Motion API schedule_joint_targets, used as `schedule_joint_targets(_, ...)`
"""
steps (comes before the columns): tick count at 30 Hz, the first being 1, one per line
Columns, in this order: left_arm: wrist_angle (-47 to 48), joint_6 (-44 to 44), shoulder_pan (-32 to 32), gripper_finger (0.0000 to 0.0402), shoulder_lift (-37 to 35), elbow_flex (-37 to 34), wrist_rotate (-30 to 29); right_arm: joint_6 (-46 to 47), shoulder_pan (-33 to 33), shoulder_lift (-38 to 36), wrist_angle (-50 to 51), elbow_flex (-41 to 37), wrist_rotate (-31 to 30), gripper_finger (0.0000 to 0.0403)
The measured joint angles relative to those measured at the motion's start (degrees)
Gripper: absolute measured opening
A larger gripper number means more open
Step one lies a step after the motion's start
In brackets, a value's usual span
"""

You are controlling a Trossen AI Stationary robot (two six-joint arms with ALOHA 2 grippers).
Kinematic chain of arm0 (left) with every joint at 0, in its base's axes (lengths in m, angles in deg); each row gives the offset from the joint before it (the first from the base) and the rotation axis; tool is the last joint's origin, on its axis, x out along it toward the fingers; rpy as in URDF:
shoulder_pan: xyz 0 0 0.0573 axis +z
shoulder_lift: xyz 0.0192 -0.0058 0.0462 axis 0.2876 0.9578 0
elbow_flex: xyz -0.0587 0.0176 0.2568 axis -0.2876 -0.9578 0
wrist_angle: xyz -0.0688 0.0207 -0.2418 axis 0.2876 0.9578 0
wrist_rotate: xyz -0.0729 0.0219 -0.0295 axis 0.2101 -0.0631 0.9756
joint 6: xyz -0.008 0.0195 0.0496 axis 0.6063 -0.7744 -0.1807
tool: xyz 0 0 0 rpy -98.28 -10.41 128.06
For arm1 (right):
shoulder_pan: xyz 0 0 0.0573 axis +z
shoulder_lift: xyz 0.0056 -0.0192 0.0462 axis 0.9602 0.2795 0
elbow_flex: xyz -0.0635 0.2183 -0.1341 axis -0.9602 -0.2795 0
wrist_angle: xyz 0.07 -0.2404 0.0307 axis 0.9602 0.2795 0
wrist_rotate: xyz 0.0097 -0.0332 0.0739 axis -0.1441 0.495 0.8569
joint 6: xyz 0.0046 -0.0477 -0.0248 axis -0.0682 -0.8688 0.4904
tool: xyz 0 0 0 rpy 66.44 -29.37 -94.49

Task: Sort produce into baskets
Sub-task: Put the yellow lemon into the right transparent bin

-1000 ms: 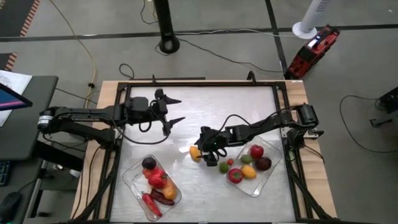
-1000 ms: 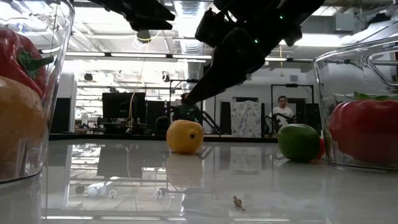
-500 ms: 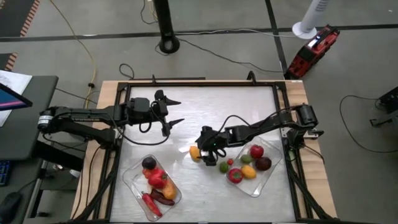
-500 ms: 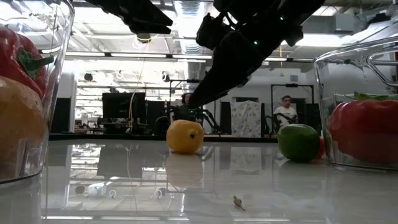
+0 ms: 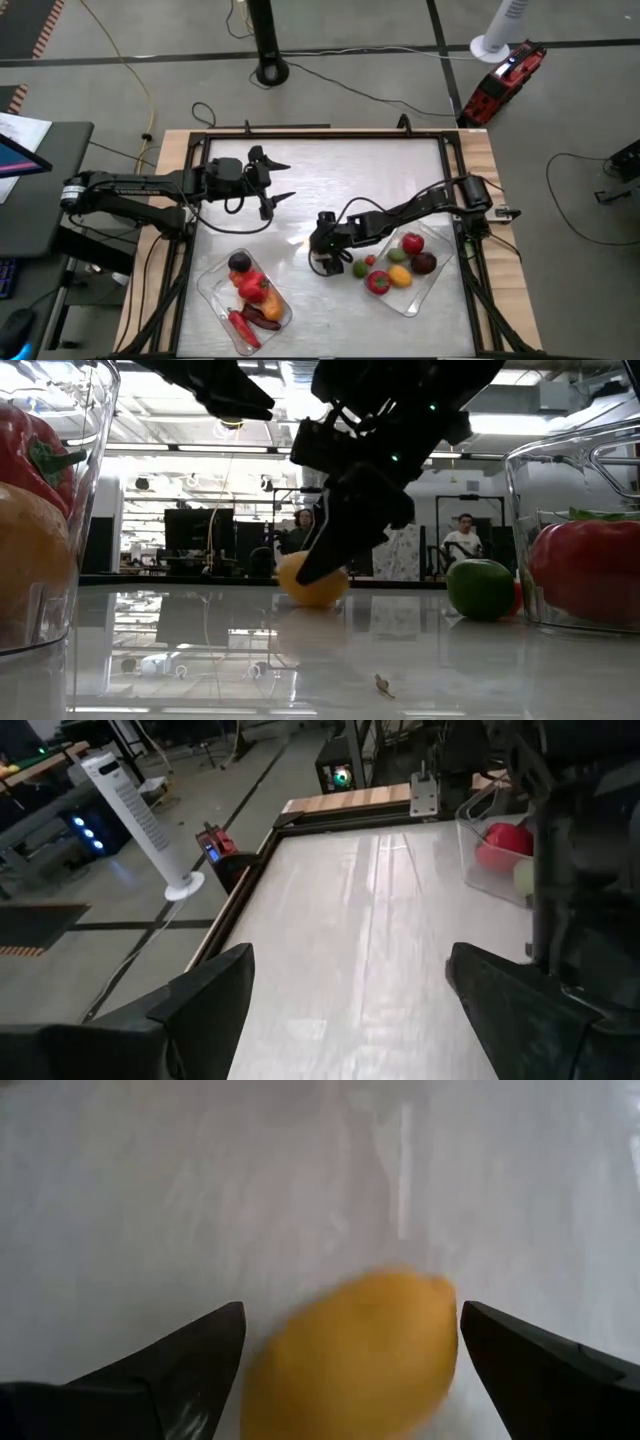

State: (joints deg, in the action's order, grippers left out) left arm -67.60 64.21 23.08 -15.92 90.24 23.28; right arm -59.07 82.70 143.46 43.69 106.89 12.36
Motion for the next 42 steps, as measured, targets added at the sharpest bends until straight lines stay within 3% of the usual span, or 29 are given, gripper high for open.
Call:
schedule_joint_targets(9, 0.31, 0.07, 0.00, 0.0325, 0.00, 0.00, -0.64, -3.37, -0.07, -0.35, 1.35, 0.11, -3.77, 0.0386)
schedule_joint_targets(22, 0.69, 0.39, 0.00, 0.0325, 0.00, 0.00, -1.51, -2.49, -1.19, -0.80, 9.62, 0.38, -3.51, 0.0257)
schedule_joint_targets(31, 1.01, 0.75, -0.02, 0.0325, 0.02, 0.04, -1.53, -0.75, -0.96, -4.30, 34.46, 11.08, 0.94, 0.0264)
schedule_joint_targets(38, 0.98, 1.00, -0.02, 0.0325, 0.04, 0.07, -1.57, 4.54, -0.05, -13.04, 50.12, 11.21, 5.45, 0.0264)
schedule_joint_targets(42, -0.36, 2.43, -0.02, 0.0325, 0.07, 0.07, -1.56, 7.42, 0.46, -19.65, 50.30, 7.61, 5.72, 0.0264)
